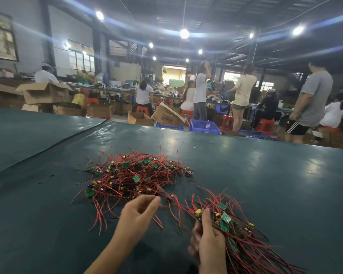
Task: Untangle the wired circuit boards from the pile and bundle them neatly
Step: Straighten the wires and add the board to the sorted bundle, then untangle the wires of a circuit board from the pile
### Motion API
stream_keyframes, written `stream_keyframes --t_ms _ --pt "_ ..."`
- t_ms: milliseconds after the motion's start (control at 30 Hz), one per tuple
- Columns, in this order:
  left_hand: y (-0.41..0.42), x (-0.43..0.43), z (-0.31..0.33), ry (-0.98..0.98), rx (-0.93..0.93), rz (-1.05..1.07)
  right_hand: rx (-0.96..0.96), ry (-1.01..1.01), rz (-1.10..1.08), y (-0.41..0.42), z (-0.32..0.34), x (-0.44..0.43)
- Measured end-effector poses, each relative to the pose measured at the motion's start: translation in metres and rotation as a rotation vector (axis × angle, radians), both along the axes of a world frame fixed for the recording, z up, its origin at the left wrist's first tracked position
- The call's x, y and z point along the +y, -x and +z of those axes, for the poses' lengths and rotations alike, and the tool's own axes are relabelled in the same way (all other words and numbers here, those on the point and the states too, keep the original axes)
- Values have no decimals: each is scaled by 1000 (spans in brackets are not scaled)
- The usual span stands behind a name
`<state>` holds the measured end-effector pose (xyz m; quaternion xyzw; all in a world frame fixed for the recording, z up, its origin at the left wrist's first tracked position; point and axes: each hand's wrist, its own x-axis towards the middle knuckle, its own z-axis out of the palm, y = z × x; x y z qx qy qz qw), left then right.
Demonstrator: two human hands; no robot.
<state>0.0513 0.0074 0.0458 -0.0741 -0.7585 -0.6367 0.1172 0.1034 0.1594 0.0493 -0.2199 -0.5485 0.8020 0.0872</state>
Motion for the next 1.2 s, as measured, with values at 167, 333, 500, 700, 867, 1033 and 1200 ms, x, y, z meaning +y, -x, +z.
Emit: stream_keyframes --t_ms 167,333,500,700,867,1033,1200 --pt "20 -34 -28 749 119 374 -18 218 -54 6 -4 6" --pt "34 -56 -45 944 -141 349 22 409 -102 5 -3 13" --pt "37 -55 -43 911 -72 471 86 388 -156 6 -2 15" --pt "36 -61 -42 952 -70 436 77 366 -141 6 -2 13" --pt "43 -71 -42 893 -32 376 66 351 -124 5 -2 12" --pt "43 -79 -36 688 118 428 57 339 -114 6 -2 12" --pt "33 -63 -27 608 325 371 55 325 -103 6 -4 11"
